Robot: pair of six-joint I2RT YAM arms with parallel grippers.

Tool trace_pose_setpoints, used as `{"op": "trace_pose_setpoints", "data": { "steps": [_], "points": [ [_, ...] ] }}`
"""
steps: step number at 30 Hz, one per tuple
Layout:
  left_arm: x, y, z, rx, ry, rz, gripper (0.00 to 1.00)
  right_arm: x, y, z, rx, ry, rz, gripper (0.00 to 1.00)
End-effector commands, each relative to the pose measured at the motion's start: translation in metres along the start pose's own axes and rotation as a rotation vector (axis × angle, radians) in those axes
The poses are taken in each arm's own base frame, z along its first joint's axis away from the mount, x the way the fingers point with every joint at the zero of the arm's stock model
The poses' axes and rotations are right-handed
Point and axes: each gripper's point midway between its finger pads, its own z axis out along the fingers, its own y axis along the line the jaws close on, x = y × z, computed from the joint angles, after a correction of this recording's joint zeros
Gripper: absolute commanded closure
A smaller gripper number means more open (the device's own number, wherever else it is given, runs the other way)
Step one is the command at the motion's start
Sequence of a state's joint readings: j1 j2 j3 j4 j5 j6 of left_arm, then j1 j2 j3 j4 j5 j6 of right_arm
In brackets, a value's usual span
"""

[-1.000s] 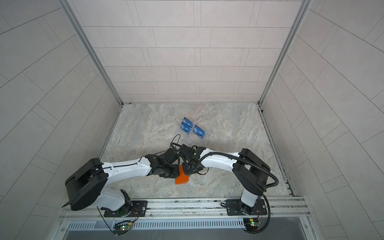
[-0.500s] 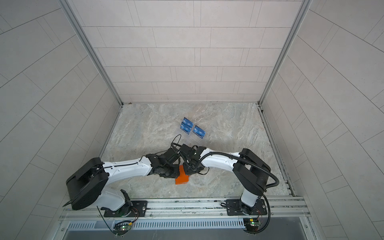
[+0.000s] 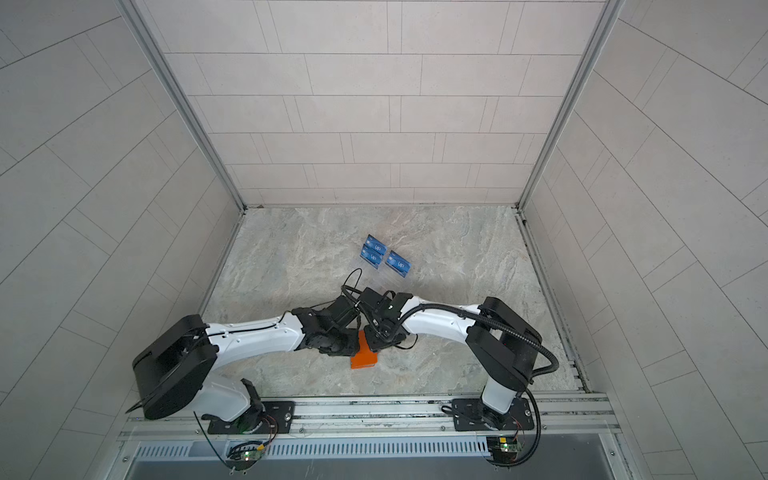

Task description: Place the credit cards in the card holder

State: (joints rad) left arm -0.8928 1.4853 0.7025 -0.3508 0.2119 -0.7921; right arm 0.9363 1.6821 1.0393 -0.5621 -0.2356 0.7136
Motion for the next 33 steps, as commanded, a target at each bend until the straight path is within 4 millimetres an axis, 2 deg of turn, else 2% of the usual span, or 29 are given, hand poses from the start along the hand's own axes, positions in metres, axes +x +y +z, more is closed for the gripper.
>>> {"op": "trace_pose_setpoints", "data": {
  "steps": [1, 6, 13, 22, 33],
  "points": [
    [0.023, 0.02, 0.014, -0.087, 0.084, 0.015, 0.63, -0.005, 0.009, -0.006, -0.009, -0.027, -0.026, 0.61],
    [0.023, 0.02, 0.013, -0.087, 0.086, 0.016, 0.62, -0.003, -0.005, -0.001, 0.06, -0.014, -0.045, 0.69],
    [0.023, 0.02, 0.013, -0.089, 0.089, 0.021, 0.62, -0.004, -0.009, -0.01, 0.071, -0.028, -0.047, 0.85],
    [0.022, 0.019, 0.012, -0.092, 0.089, 0.023, 0.62, 0.001, -0.011, -0.008, 0.045, -0.003, -0.028, 0.89],
    [0.023, 0.019, 0.013, -0.095, 0.092, 0.023, 0.62, 0.004, -0.006, -0.001, -0.053, 0.021, 0.024, 1.0]
  ]
}}
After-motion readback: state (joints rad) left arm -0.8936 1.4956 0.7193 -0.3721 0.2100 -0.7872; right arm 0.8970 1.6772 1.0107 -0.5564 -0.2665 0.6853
